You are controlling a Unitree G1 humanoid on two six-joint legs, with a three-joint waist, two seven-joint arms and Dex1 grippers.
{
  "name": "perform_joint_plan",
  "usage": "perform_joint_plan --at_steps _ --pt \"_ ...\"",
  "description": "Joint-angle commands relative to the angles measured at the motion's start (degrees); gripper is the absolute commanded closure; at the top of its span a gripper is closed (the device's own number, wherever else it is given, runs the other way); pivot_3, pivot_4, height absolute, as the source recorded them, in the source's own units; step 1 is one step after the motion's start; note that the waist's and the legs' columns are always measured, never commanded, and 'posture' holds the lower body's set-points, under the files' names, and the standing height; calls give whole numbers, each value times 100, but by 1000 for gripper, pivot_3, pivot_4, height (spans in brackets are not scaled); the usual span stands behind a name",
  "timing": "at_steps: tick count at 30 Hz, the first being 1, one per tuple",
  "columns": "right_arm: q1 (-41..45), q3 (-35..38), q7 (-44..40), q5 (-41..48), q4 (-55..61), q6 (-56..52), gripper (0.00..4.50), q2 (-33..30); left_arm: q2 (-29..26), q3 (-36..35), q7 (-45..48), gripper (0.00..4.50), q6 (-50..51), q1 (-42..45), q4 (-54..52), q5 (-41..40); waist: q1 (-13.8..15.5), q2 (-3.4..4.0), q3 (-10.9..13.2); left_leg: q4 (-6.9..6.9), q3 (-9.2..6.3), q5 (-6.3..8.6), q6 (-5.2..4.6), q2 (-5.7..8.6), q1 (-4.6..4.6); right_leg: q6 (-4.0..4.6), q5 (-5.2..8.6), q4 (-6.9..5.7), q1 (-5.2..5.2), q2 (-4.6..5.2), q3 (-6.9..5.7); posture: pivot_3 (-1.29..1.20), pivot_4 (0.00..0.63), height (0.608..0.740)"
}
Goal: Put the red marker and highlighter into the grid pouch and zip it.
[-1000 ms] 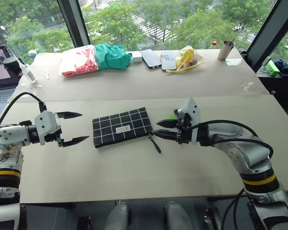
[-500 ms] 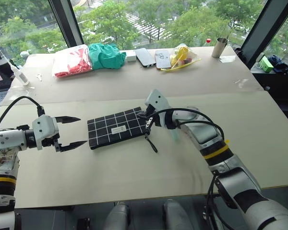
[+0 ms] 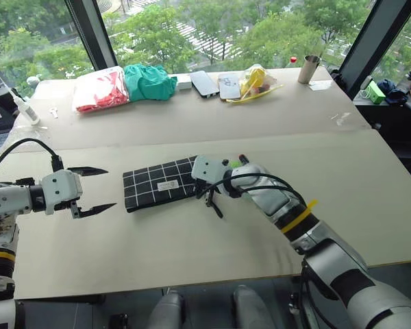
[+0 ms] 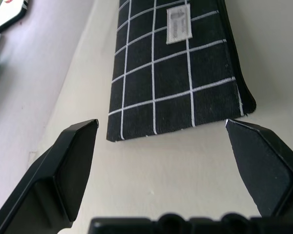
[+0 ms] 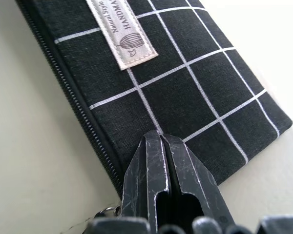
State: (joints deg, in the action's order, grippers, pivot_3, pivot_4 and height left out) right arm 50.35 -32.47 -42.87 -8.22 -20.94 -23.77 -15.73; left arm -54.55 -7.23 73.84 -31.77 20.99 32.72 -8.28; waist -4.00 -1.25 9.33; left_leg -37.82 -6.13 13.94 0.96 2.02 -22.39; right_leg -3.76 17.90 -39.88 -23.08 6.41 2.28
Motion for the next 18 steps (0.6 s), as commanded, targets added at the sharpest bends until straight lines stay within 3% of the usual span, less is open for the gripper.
perform_joint_plan --at_steps 1,9,18 --pt "-130 3 94 -242 -380 -132 4446 62 -59 171 -204 0 -741 193 235 343 21 -7 -4 0 -2 0 0 0 2 0 0 1 3 0 -1 0 150 740" --pt "-210 185 -10 -226 -180 -200 4446 81 170 734 -897 0 -1982 453 1031 1126 31 -10 -8 1 -4 0 0 0 4 1 -1 -16 -4 1 2 0 150 740" --pt "-337 328 -93 -257 72 -335 4446 41 519 1353 -2527 0 -2816 1136 2042 2489 153 9 -23 -1 0 0 0 3 15 1 -1 -19 6 1 0 0 150 740"
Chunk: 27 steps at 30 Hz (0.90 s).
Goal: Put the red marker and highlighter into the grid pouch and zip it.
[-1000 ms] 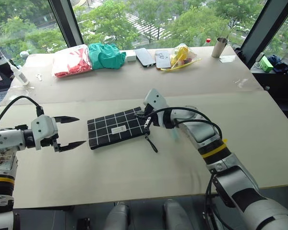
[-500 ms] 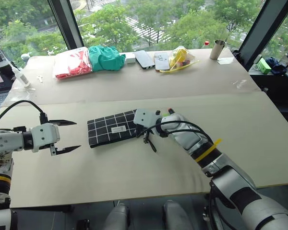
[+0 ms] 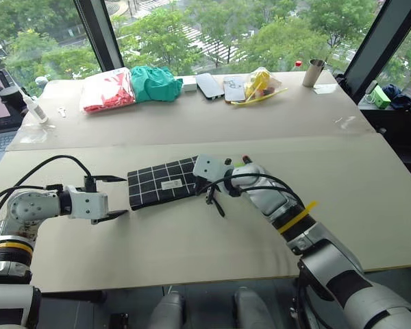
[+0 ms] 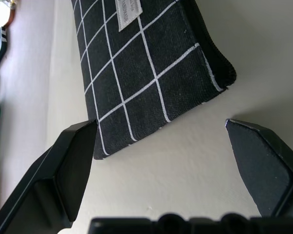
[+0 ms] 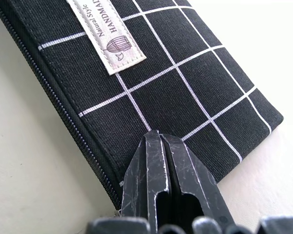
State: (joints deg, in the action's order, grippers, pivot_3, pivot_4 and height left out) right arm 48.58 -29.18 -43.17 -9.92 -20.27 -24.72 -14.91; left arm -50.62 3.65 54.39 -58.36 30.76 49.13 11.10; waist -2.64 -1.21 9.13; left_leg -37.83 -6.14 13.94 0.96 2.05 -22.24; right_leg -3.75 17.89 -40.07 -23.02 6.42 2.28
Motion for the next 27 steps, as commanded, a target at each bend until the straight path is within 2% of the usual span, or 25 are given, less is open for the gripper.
perform_joint_plan --at_steps 1,6,9,11,19,20,25,27 --pt "-169 6 -81 -95 32 -256 4446 -46 220 273 -713 0 -169 270 472 523 32 10 -7 0 1 0 0 0 1 0 0 0 2 0 0 0 150 740" --pt "-189 27 -95 -136 55 -299 4446 -50 573 342 -573 0 -287 592 640 35 48 11 -8 -2 -2 0 0 2 -3 0 0 -1 3 0 -4 0 150 740" --pt "-224 22 -102 -147 72 -305 4500 -57 683 357 -270 745 -252 676 710 -285 12 11 -8 -2 -1 0 0 2 -6 0 0 -1 -3 0 -3 0 150 740" --pt "-246 23 -104 -152 80 -321 4500 -64 721 404 21 1550 -257 660 687 -507 -8 11 -8 -2 -2 0 0 1 -15 0 0 -1 -11 0 -3 0 150 740" --pt "-288 19 -105 -169 73 -320 4500 -96 727 468 753 4297 -185 523 622 -1042 -14 11 -8 -2 -3 0 0 1 -15 0 0 4 -10 0 -4 0 150 740" --pt "-292 21 -106 -171 74 -318 4500 -102 725 464 833 4440 -155 523 623 -1097 -16 11 -8 -2 -3 0 0 1 -15 0 0 4 -10 0 -4 0 150 740" --pt "-301 170 -115 -79 130 -379 4500 -152 730 422 1116 4440 -30 548 632 -1312 -22 11 -8 -2 -3 0 0 1 -15 0 0 4 -10 -1 -4 0 150 740" --pt "-337 437 -30 116 190 -376 4500 -93 778 394 1301 4440 243 522 600 -1476 -24 11 -8 -2 -3 0 0 1 -15 0 0 4 -10 -1 -4 0 150 740"
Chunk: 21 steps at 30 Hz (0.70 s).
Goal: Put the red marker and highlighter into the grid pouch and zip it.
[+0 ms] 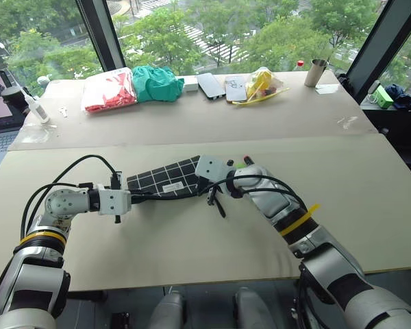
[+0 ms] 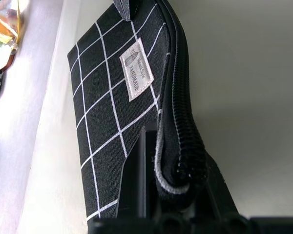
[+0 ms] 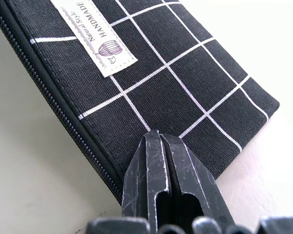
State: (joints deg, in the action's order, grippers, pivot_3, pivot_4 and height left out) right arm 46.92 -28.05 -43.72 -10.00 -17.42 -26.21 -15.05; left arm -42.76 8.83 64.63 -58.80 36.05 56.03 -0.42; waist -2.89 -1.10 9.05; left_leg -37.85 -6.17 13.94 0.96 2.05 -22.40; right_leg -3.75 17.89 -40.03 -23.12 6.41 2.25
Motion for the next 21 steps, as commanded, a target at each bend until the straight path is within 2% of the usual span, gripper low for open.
perform_joint_plan --at_steps 1,2,5,7,8,11,16,19,21 --pt "-188 458 81 207 -53 -252 4500 -46 -1 -123 320 4440 296 -31 -132 -360 2 0 0 0 0 0 0 0 -1 0 0 0 0 0 0 0 150 740" --pt "-201 574 154 254 -14 -218 4500 -28 6 -116 384 4440 318 -67 -183 -404 1 0 0 0 -1 0 0 0 -1 0 0 1 1 0 0 0 150 740" --pt "-280 1004 169 549 360 -408 3663 -76 10 -104 452 4500 320 -204 -332 -461 -4 0 0 0 -1 0 0 0 -3 0 0 2 -1 0 0 0 150 740" --pt "-343 1289 125 767 757 -681 2999 -164 12 -117 457 4500 343 -273 -414 -500 -11 0 1 1 -2 0 0 0 -5 0 0 3 -2 0 1 0 150 740" --pt "-361 1483 81 929 961 -880 2525 -211 14 -125 460 4500 363 -302 -448 -522 -12 0 1 0 -3 0 0 1 -14 0 0 5 -8 1 1 0 150 740" --pt "-392 2069 -99 1476 1622 -1623 1828 -473 21 -155 460 4500 439 -384 -536 -570 -36 0 1 0 -5 0 0 1 -24 0 0 8 -14 0 0 0 150 740" --pt "-557 2841 -257 2278 2747 -3082 198 -1115 138 -364 438 4500 905 -492 -717 -874 -56 0 2 -1 -13 0 0 1 -33 0 0 24 -13 1 0 0 150 740" --pt "-999 3070 -461 2832 3688 -3918 198 -1608 265 -602 383 4500 1462 -524 -1000 -1252 -23 3 4 -2 -17 0 -1 3 -47 0 0 28 -15 2 -4 0 150 740" --pt "-1289 3094 -399 3083 4138 -4333 198 -1725 317 -732 367 4500 1838 -579 -1281 -1445 -30 2 5 -3 -18 1 -2 2 -53 0 0 29 -15 1 -7 0 150 740"
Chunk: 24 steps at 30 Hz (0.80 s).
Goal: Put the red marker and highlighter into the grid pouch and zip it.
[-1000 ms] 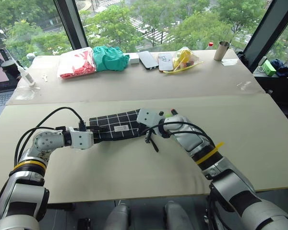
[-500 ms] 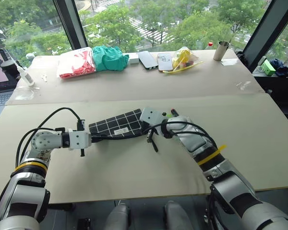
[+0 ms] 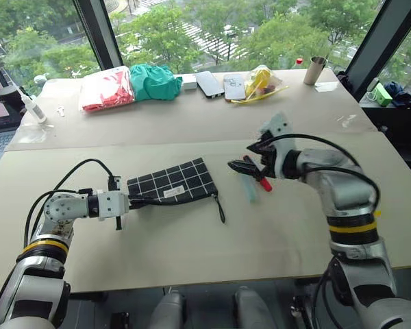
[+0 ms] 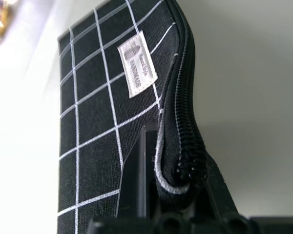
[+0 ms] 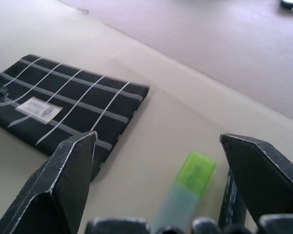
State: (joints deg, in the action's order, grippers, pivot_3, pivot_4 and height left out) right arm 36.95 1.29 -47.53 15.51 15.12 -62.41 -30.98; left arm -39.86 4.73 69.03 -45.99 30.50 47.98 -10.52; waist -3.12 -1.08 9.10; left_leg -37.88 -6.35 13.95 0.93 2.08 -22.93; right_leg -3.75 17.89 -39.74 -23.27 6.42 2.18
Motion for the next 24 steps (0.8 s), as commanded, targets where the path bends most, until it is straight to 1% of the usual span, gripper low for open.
perform_joint_plan --at_steps 1,4,6,10,16,20,24 --pt "-397 135 29 609 1040 -818 198 -174 40 -364 -74 4500 691 -58 -599 -488 -15 -1 0 0 0 0 0 -1 1 0 0 -1 0 -1 0 0 150 740" --pt "-662 -217 369 625 1331 -930 198 -60 106 -450 -80 4500 1107 -198 -1074 -626 -63 -1 0 0 6 0 0 0 4 0 0 3 1 0 5 0 150 740" --pt "-557 -396 713 595 1236 -1008 198 247 136 -469 -79 4500 1303 -263 -1292 -630 -98 -1 0 0 7 0 -1 -1 9 0 0 2 0 -1 8 0 150 740" --pt "-314 -610 1115 544 1017 -1018 198 555 175 -502 -94 4500 1499 -303 -1488 -590 -87 -1 0 0 6 0 0 -2 8 0 0 0 -1 -2 7 0 150 740" --pt "-49 -751 1455 478 592 -821 198 652 234 -508 -71 4500 1431 -328 -1410 -533 -45 -1 0 -1 4 -1 1 4 6 0 0 7 2 4 6 0 150 740" --pt "55 -1005 1591 327 174 -503 198 716 286 -524 -49 4500 1305 -356 -1276 -532 -64 -1 0 0 6 -1 1 4 7 0 0 8 2 4 7 0 150 740" --pt "209 -1190 1678 284 -128 -290 198 948 319 -538 -46 4500 1238 -341 -1207 -523 -84 -1 0 0 6 -1 1 3 7 0 0 5 0 3 7 0 150 740"
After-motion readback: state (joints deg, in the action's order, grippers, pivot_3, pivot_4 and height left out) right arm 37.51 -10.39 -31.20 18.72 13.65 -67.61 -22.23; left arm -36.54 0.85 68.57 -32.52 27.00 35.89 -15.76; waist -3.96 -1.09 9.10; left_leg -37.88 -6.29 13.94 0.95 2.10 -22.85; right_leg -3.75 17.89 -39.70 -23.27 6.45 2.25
